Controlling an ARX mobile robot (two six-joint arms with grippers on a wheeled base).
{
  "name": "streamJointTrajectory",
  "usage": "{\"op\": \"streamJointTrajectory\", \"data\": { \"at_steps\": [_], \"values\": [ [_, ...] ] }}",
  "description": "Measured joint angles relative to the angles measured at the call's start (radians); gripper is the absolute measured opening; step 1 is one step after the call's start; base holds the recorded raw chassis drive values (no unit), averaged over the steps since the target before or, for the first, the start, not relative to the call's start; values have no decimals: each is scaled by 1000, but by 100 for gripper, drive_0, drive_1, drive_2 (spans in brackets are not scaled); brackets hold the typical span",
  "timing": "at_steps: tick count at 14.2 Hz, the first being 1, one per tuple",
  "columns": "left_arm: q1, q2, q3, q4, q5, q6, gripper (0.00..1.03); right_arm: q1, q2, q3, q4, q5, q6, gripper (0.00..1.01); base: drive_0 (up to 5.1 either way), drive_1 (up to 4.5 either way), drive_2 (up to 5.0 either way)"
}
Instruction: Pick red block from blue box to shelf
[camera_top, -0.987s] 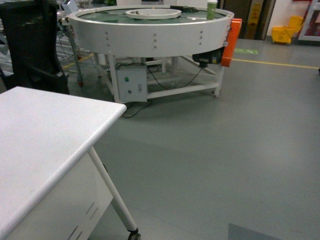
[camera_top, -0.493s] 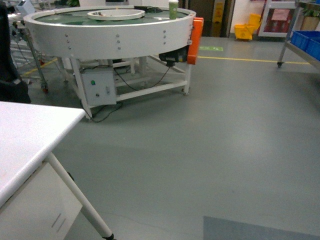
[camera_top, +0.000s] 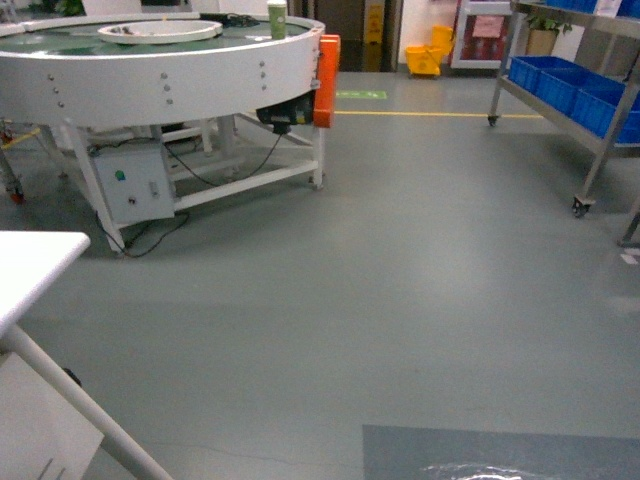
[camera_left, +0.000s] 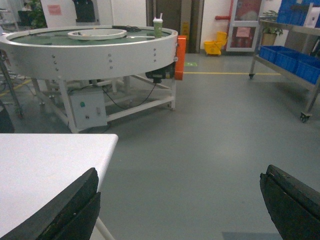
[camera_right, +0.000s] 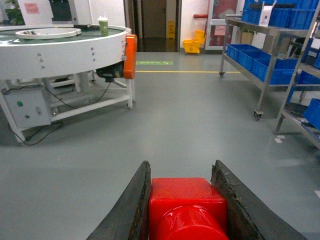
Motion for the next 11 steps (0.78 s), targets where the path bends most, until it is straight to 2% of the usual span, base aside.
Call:
{"op": "streamJointTrajectory", "data": {
  "at_steps": [5,11],
  "values": [
    [-2,0,0,0,3,0,98,-1,0,0,1,3,0,29,-110,-110,-110],
    [0,0,0,-2,0,0,98,0,0,0,-1,2,0,29,-4,406,-414]
  ]
}}
